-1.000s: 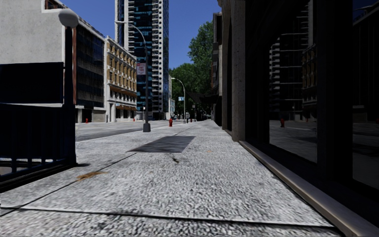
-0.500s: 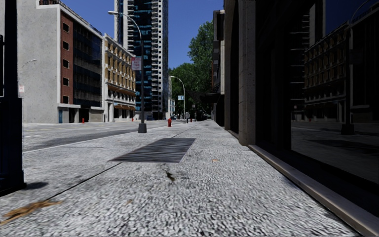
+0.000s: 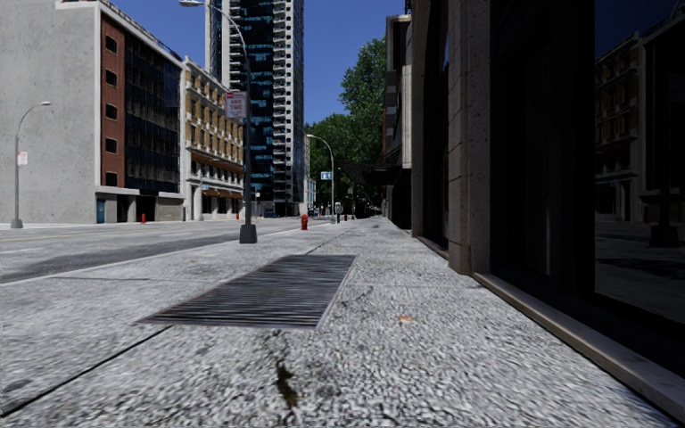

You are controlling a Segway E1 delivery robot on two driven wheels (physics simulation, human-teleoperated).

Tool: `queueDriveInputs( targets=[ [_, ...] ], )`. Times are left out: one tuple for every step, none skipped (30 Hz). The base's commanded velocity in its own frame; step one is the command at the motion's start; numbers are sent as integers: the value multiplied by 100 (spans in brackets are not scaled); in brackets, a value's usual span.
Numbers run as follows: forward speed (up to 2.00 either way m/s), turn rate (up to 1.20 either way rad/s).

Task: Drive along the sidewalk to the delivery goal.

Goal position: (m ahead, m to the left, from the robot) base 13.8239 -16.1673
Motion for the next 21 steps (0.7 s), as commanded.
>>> queueDriveInputs(
  targets=[
    [200, 0],
    [200, 0],
    [200, 0],
    [200, 0],
    [200, 0],
    [200, 0],
    [200, 0],
    [200, 0],
    [200, 0],
    [200, 0],
    [200, 0],
    [200, 0],
    [200, 0],
    [200, 0],
    [200, 0],
    [200, 0],
    [200, 0],
    [200, 0],
    [200, 0],
    [200, 0],
    [200, 0]
  ],
)
